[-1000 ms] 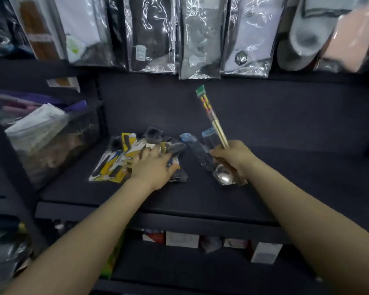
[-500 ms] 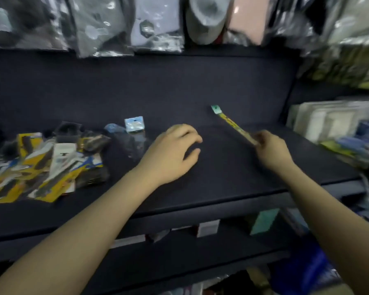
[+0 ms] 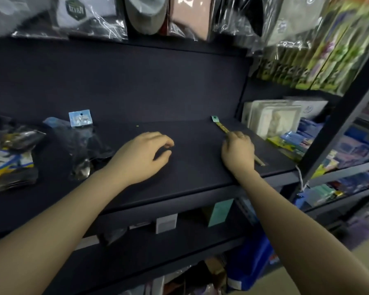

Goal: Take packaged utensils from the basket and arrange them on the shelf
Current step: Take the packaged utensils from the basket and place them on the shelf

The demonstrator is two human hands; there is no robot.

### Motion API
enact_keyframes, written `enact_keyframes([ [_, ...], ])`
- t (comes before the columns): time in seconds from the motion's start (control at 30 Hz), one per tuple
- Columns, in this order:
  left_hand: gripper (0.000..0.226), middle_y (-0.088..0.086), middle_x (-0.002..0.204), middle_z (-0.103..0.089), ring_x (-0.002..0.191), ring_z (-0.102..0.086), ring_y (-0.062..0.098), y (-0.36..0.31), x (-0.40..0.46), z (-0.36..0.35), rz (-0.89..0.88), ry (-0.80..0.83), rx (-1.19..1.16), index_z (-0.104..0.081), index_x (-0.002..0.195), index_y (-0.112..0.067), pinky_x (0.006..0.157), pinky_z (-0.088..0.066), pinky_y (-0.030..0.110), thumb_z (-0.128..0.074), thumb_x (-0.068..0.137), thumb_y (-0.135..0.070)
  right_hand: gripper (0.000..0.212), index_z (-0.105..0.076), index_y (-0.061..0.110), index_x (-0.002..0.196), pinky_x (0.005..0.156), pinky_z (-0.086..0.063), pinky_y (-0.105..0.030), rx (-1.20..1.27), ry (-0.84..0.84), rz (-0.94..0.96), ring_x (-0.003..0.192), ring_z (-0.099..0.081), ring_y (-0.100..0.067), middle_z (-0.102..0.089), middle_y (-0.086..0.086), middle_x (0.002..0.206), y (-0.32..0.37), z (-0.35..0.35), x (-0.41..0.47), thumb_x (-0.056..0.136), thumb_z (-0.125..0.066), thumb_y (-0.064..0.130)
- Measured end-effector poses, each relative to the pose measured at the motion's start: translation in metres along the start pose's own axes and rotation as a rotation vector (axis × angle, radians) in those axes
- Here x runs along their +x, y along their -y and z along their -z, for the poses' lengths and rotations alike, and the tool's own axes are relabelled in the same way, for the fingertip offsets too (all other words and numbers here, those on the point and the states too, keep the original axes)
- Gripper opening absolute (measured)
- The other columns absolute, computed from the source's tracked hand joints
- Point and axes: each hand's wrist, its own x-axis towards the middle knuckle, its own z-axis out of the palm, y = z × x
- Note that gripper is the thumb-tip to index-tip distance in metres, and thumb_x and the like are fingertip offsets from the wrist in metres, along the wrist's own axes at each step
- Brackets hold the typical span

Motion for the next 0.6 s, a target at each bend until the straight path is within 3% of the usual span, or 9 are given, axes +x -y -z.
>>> enact_keyframes([
  [0.17,0.026,-0.007,0.087,-0.060,0.072,-0.050,0.006,0.018,-0.075,0.032,0.010,-0.143,0.011,-0.064,0.103,-0.016,0.061,-0.036,0.014,-0.047,0.087,-0.027,0.026,-0.064,0.005,0.104,0.079,-0.047,-0.036,0.378,0.026,0.484,0.094,-0.059,-0.032,-0.067,-0.012,0.099,0.090,0.012,-0.081,0.091,-0.043,0.012],
  [0.3,0.032,-0.009,0.085,-0.057,0.073,-0.046,-0.001,0.047,-0.170,0.071,0.070,-0.166,0.025,-0.067,0.097,-0.011,0.062,-0.035,0.012,-0.042,0.085,-0.027,0.029,-0.066,0.006,0.098,0.062,-0.050,-0.033,0.461,0.145,0.802,0.078,-0.062,-0.029,-0.069,-0.009,0.085,0.174,0.013,-0.157,0.089,-0.040,0.014],
  [0.4,0.028,-0.014,0.082,-0.058,0.075,-0.052,0.001,0.065,-0.256,0.094,0.242,-0.179,-0.025,-0.063,0.107,-0.012,0.063,-0.037,0.006,-0.048,0.086,-0.022,0.025,-0.064,0.006,0.101,0.062,-0.052,-0.040,0.509,0.346,0.905,0.081,-0.063,-0.032,-0.069,-0.012,0.090,0.232,-0.005,-0.215,0.090,-0.043,0.012],
  [0.5,0.025,-0.026,0.080,-0.052,0.067,-0.054,-0.005,0.077,-0.347,0.104,0.421,-0.084,-0.076,-0.059,0.113,-0.016,0.058,-0.037,0.003,-0.054,0.088,-0.017,0.025,-0.060,0.009,0.111,0.072,-0.051,-0.041,0.493,0.593,0.925,0.094,-0.061,-0.031,-0.067,-0.011,0.107,0.282,-0.034,-0.277,0.094,-0.042,0.013],
  [0.6,0.029,-0.015,0.089,-0.060,0.076,-0.059,0.003,0.100,-0.435,0.104,0.638,0.092,-0.097,-0.054,0.120,-0.020,0.066,-0.047,0.017,-0.050,0.091,-0.020,0.024,-0.060,0.009,0.107,0.077,-0.049,-0.044,0.461,0.806,0.851,0.093,-0.058,-0.033,-0.065,-0.013,0.106,0.319,-0.063,-0.342,0.096,-0.040,0.015],
])
